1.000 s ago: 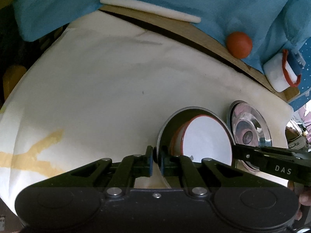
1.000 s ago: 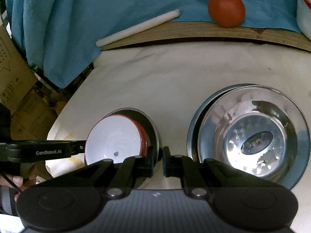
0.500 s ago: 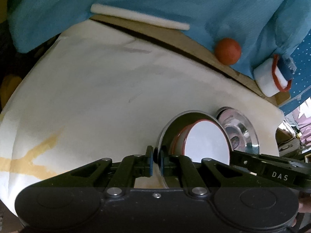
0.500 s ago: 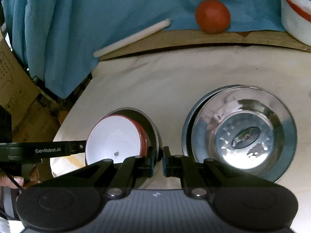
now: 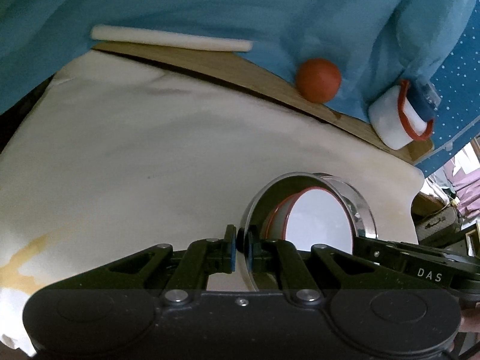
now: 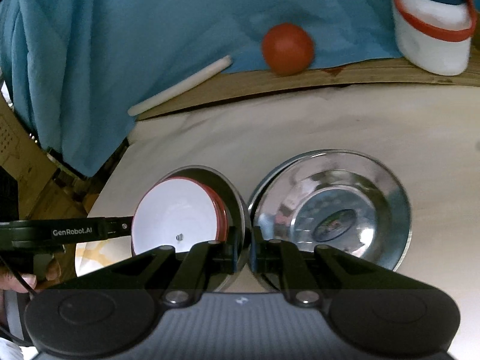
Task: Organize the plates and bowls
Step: 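Lift the steel bowl with both grippers and carry it over the plate stack, then lower the steel bowl onto the dark plate stack with both grippers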
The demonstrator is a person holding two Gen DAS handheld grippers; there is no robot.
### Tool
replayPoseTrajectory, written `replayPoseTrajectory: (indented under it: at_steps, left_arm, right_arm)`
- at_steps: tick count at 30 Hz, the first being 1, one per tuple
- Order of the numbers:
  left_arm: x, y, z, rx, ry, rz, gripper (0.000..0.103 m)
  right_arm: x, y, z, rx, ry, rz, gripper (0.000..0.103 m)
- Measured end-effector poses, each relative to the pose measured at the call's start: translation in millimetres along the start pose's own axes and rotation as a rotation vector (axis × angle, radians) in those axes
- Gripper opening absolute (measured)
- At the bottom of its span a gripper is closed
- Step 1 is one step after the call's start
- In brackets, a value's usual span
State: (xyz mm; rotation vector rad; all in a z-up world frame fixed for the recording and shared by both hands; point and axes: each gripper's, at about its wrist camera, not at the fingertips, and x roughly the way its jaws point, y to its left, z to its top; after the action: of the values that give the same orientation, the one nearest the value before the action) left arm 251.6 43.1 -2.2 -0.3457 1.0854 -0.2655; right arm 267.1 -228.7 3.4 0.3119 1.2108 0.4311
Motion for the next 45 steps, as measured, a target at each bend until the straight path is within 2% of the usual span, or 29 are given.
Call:
replayPoseTrajectory:
  at_steps: [26,45]
  left_arm:
    - [57,-82,14,0.084,0.049,-0.034,0.006]
    - [77,-92,15,0.057,0.085,-0.006,0.006]
  right_arm:
    - [-35,-91,15,0.085,-0.024,-0.045,0.009]
    - [-25,-111,20,0.09,0.033,-0.039,0.009]
